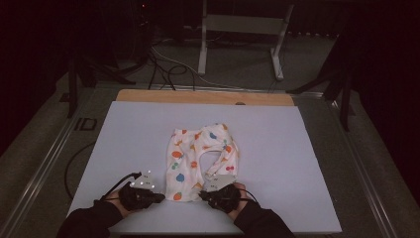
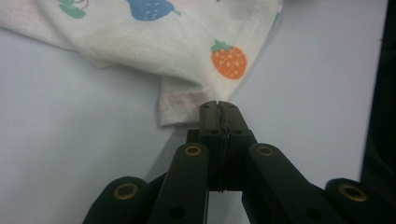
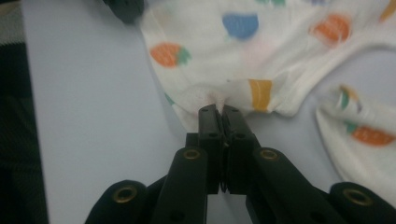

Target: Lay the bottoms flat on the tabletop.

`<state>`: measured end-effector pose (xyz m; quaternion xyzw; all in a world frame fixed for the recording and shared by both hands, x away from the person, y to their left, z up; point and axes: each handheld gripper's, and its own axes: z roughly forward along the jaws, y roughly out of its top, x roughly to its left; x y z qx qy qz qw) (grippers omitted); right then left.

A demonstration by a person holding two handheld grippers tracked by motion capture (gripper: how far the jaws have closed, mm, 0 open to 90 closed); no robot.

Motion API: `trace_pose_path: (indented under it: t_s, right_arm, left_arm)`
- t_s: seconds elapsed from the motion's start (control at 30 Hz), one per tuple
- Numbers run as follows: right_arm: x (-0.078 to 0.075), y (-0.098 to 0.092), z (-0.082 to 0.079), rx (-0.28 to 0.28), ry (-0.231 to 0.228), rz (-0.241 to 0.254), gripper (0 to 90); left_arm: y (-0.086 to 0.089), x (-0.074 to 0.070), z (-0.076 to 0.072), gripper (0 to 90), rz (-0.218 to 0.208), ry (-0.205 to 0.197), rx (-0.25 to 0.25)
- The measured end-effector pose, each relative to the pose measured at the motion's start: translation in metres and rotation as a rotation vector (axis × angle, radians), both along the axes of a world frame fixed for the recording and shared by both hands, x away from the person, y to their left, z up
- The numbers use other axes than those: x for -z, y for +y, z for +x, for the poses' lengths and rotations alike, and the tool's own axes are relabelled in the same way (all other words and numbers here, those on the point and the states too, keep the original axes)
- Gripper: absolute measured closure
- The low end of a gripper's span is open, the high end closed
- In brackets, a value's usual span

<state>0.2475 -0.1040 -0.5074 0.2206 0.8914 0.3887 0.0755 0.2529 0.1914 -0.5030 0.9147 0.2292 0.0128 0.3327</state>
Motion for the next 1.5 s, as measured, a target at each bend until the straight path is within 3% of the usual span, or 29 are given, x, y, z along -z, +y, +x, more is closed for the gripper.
trace_pose_path:
  t_s: [0.17, 0.23, 0.3, 0.47, 0.57, 0.73, 1.0, 1.1, 1.5]
  right_arm:
    - [-0.014, 0.001, -0.007, -0.006, -0.053, 0.046, 88.6]
    - [-0.019, 0.001, -0.006, -0.001, -0.062, 0.066, 88.7]
    - [-0.023, 0.000, -0.005, 0.005, -0.080, 0.085, 88.7]
    - [-0.031, -0.005, -0.002, 0.026, -0.095, 0.105, 88.7]
    - [-0.031, -0.006, -0.001, 0.037, -0.097, 0.104, 88.7]
    - [-0.030, -0.005, -0.003, 0.027, -0.095, 0.100, 88.7]
    - [-0.029, -0.002, -0.009, 0.028, -0.103, 0.108, 88.6]
    - [-0.026, 0.001, -0.012, 0.012, -0.104, 0.102, 88.6]
    - [-0.004, 0.019, -0.026, -0.025, -0.021, 0.055, 88.5]
  left_arm:
    - [0.005, -0.008, -0.006, 89.1, 0.001, -0.067, -0.037]
    - [0.004, -0.004, -0.008, 69.9, 0.017, -0.091, -0.047]
    - [0.001, 0.000, -0.007, 60.5, 0.022, -0.081, -0.049]
    - [-0.010, 0.007, -0.005, 59.4, 0.045, -0.084, -0.019]
    - [-0.013, 0.007, -0.002, 62.9, 0.042, -0.081, -0.017]
    - [-0.012, 0.004, -0.002, 89.5, 0.037, -0.040, 0.000]
    - [0.011, -0.024, -0.010, 89.9, -0.003, -0.089, -0.066]
    - [0.018, -0.029, -0.015, 89.8, 0.012, -0.101, -0.078]
    - [0.029, -0.016, -0.020, 89.8, 0.072, -0.043, -0.020]
